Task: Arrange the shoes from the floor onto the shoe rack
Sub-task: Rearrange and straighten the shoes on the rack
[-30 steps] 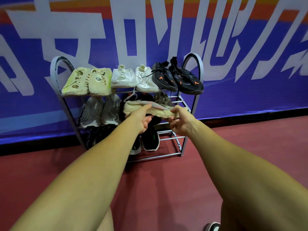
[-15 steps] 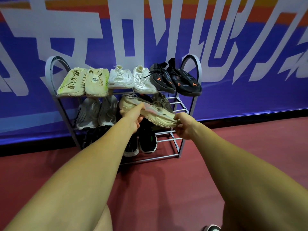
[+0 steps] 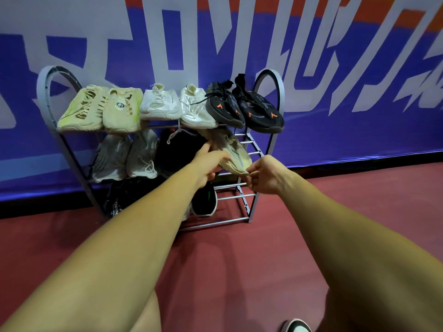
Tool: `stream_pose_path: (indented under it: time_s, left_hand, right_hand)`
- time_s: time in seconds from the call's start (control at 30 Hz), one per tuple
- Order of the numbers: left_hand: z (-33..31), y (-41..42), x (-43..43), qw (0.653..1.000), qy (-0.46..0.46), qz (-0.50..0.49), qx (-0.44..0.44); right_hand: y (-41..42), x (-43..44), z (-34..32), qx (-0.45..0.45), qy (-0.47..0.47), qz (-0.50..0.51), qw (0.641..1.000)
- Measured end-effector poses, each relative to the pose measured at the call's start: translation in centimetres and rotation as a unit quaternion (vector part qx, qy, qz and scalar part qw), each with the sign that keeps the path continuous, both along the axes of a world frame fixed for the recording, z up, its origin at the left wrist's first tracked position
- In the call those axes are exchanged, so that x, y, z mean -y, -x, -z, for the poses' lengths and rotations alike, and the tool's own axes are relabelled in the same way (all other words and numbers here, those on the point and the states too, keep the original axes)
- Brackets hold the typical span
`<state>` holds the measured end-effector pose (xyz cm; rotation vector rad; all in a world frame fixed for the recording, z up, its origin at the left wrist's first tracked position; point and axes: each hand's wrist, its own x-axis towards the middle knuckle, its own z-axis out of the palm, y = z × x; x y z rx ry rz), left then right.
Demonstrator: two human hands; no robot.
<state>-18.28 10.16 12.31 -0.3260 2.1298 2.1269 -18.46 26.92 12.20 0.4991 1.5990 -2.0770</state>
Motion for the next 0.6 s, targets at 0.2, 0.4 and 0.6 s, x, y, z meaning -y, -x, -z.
stream_pose_path:
  time_s: [0.2, 0.4, 0.6]
  left_hand:
    - [0.7, 1.1, -3.1, 0.993, 0.113, 0.001, -0.043]
    - [1.4, 2.2, -5.7, 0.994, 0.099, 0.031, -0.022]
    - [2.9, 3.3, -7.1, 0.989, 0.142, 0.039, 0.006]
  right_hand:
    - [1.1, -1.7, 0.2, -0.006, -0.015, 0.035, 0.999]
    - [2.1, -3.1, 0.5, -0.002, -0.012, 0.039, 0.999]
    - [3.0, -3.8, 1.6, -0.005, -0.117, -0.002, 0.993]
